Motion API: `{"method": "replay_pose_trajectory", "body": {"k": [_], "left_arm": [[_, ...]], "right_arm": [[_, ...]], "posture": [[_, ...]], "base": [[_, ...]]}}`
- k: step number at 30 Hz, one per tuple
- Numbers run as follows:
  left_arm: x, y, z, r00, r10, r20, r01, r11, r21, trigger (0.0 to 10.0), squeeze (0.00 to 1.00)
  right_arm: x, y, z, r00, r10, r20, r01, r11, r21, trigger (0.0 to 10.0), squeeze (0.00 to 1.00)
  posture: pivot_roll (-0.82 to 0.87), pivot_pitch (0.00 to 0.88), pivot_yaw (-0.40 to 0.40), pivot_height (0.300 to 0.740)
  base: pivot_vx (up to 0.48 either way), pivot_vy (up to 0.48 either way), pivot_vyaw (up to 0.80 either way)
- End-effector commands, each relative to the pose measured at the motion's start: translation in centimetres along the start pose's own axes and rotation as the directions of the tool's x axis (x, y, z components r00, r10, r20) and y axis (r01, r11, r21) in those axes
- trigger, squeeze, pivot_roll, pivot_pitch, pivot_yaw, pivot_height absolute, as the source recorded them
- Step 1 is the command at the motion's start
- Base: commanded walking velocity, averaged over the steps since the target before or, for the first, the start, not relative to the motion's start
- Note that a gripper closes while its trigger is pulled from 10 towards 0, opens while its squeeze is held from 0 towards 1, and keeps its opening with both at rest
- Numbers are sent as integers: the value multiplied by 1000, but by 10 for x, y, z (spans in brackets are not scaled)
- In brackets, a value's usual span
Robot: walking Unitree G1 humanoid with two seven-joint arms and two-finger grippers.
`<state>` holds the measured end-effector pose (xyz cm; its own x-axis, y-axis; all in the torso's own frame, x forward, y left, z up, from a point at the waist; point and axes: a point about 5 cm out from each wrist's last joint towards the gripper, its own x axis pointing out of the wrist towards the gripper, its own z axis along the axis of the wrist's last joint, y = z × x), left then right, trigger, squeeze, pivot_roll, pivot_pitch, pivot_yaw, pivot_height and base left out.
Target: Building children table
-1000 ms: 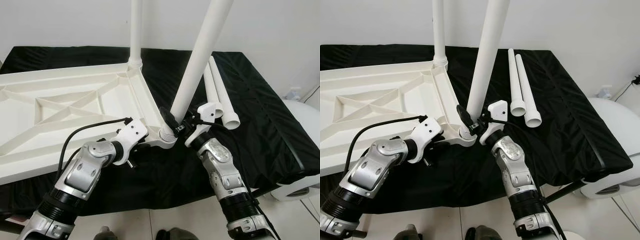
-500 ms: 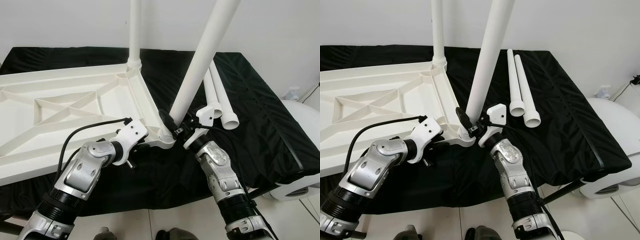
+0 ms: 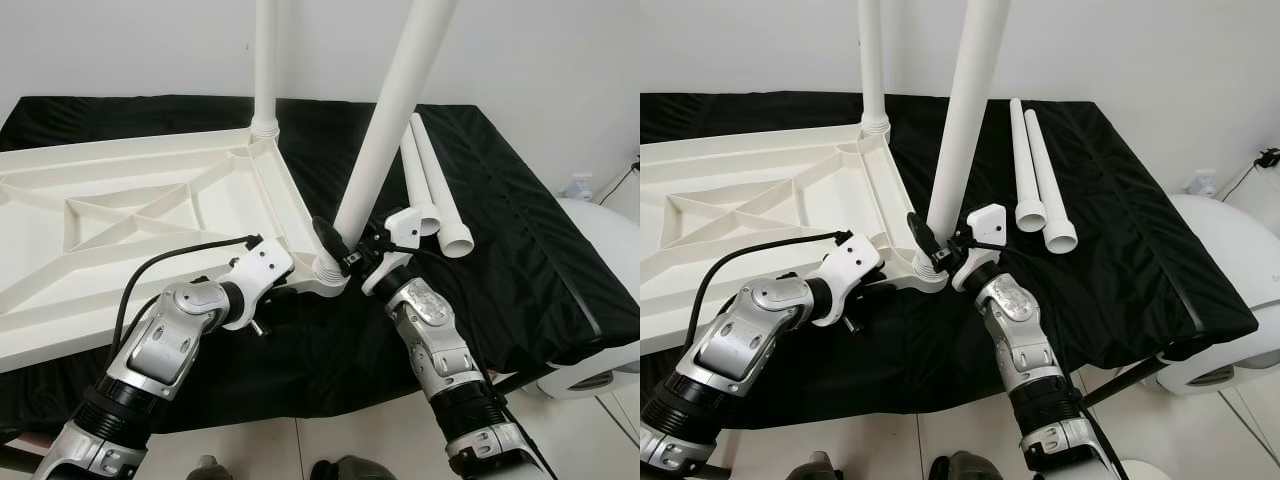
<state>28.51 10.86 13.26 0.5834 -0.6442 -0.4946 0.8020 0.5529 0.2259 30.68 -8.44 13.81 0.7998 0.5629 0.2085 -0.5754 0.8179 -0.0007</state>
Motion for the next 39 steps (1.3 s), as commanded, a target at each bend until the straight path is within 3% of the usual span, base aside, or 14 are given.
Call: {"method": "replay_pose_trajectory", "body": {"k": [1, 14, 39], "left_arm": [[-14, 15, 24, 990, 107, 93, -113, 992, 60, 10000, 0], [-16, 12, 26, 989, 105, 103, -111, 993, 52, 10000, 0], [-21, 3, 26, 989, 108, 100, -111, 993, 28, 10000, 0]], "right_arm": [[-37, -20, -60, 933, -161, -321, 177, 984, 21, 10000, 0], [-25, -11, -45, 933, -295, -205, 299, 954, -11, 10000, 0], [-6, 21, -41, 915, -370, -162, 370, 929, -31, 10000, 0]], "posture": [[58, 48, -75, 740], [61, 68, -82, 740], [71, 116, -101, 740]], "base": [[0, 0, 0], [0, 0, 0], [0, 0, 0]]}}
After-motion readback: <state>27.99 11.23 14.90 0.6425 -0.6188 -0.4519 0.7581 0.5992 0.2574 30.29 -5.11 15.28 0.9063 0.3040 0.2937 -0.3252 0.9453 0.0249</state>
